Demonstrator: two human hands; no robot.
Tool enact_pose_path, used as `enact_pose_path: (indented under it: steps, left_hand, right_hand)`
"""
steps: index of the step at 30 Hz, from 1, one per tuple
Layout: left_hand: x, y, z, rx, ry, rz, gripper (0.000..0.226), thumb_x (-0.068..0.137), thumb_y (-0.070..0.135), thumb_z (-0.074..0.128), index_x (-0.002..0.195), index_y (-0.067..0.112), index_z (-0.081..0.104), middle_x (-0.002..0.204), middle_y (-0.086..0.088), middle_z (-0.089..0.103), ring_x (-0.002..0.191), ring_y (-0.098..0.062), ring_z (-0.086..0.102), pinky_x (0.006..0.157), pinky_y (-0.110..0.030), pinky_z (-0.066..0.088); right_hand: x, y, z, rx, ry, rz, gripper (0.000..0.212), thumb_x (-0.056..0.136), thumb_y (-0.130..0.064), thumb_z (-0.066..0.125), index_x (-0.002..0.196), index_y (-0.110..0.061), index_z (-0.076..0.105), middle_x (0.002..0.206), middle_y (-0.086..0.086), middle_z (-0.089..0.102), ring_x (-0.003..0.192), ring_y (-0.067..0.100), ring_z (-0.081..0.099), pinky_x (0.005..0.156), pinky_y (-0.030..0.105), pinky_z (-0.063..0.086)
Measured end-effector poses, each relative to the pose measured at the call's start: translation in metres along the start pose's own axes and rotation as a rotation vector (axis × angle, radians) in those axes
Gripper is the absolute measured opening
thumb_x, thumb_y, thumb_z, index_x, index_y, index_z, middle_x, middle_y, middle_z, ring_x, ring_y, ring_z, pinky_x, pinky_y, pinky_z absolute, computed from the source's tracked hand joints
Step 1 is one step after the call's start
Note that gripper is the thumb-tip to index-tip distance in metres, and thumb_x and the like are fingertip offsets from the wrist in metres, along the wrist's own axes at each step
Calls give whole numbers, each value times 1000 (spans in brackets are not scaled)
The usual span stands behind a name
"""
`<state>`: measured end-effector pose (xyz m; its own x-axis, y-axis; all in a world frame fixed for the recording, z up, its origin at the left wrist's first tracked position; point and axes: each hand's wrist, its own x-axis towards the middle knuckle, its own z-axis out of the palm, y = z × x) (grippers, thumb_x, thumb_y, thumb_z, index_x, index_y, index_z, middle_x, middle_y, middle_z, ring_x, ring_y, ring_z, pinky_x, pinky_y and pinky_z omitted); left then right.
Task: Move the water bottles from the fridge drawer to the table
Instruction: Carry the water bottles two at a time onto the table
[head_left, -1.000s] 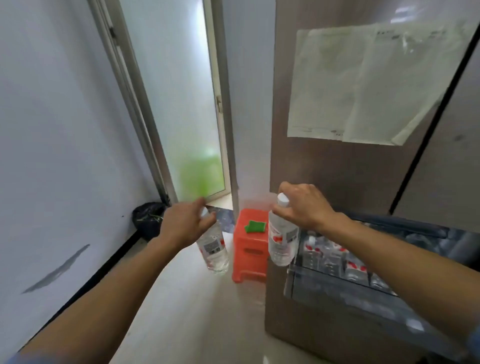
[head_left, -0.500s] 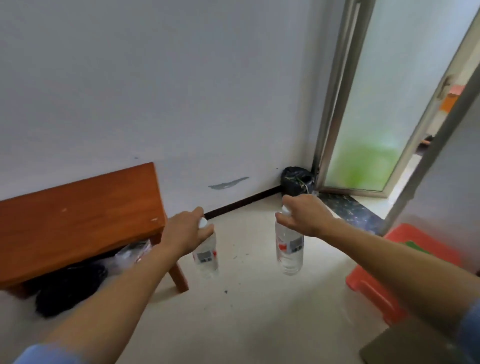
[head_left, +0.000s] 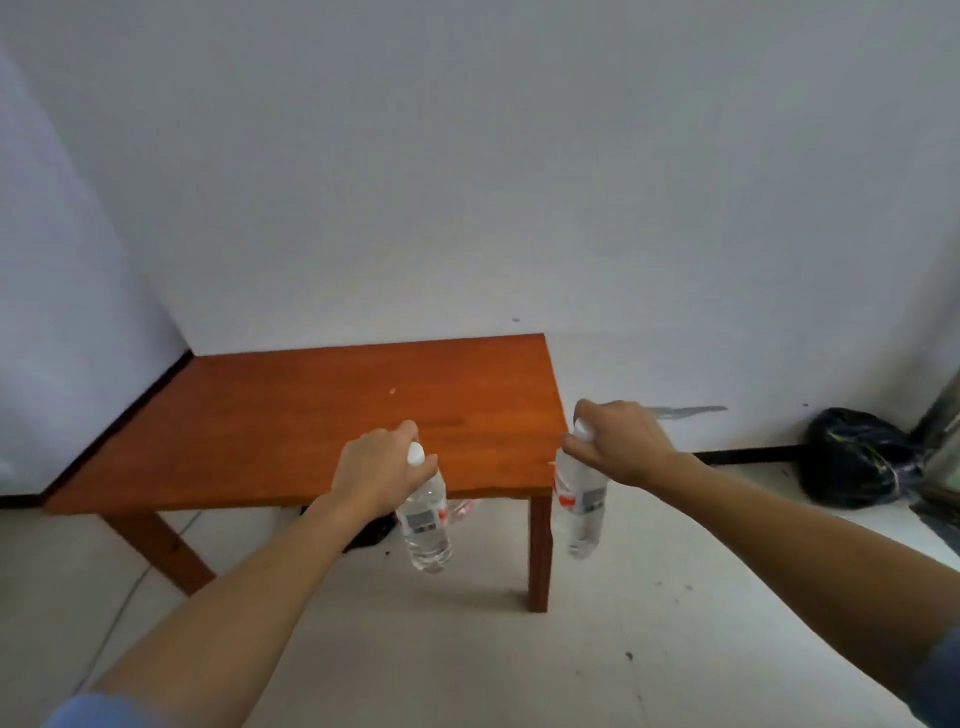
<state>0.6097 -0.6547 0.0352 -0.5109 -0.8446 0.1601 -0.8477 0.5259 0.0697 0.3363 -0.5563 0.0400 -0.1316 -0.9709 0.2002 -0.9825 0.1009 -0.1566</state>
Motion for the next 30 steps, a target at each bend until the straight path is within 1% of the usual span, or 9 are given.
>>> enact_pose_path:
  steps: [3,8,11,14,18,20,22,26,30]
  left_hand:
    - [13,-54,0,-11,6,-93,28,91,53,50,93,25,47,75,8,57,67,-10,56,55,-24,40]
    - [42,-140,12,-2,-6,-249,27,92,50,50,89,23,47,69,11,51,60,-6,49,48,-20,29]
    - [67,-190,18,-6,-12,-329,27,92,51,51,91,24,49,72,9,56,63,-6,54,52,-19,40]
    - [92,-240,19,-3,-10,-405,29,91,54,51,96,25,50,77,9,60,67,-6,58,63,-24,52]
    - [114,-303,16,-30,34,-500,28,91,53,51,93,26,45,78,7,60,69,-8,58,64,-25,49]
    - [121,-332,17,-43,42,-541,27,91,52,51,94,26,46,78,7,59,69,-8,57,62,-23,45]
    - [133,-364,21,-52,44,-562,27,92,51,51,95,25,47,77,8,58,68,-7,57,61,-20,42]
    - [160,-430,34,-66,26,-566,24,92,49,53,92,25,47,75,11,55,66,-5,55,57,-17,37]
    - [193,-501,49,-76,-12,-515,25,91,49,54,94,26,47,80,10,58,68,-5,56,58,-17,40]
  right_hand:
    - [56,-42,15,15,-3,-90,30,92,-50,48,87,-20,45,73,-3,52,64,17,51,51,24,33]
    - [156,-101,54,17,-31,-239,33,93,-53,46,89,-21,47,71,-4,54,63,13,53,50,23,37]
    - [217,-134,82,30,-41,-309,34,93,-55,44,91,-21,47,70,-5,54,63,13,55,54,27,47]
    - [277,-170,103,61,-54,-360,35,93,-56,43,93,-21,48,70,-6,53,62,12,54,52,25,44]
    - [342,-222,124,74,-69,-423,38,93,-55,45,98,-19,52,75,-3,59,64,12,57,56,28,50]
    - [368,-245,135,71,-85,-446,39,93,-55,45,102,-18,52,75,-4,57,65,12,56,55,25,48]
    - [393,-266,148,78,-90,-454,39,93,-55,45,104,-19,52,76,-4,56,65,11,54,53,22,42]
    - [442,-306,180,73,-99,-435,41,92,-57,45,104,-19,54,78,-3,59,67,12,57,59,27,51]
    - [490,-348,216,52,-106,-371,42,91,-58,44,103,-19,55,75,-4,59,64,10,57,58,26,52]
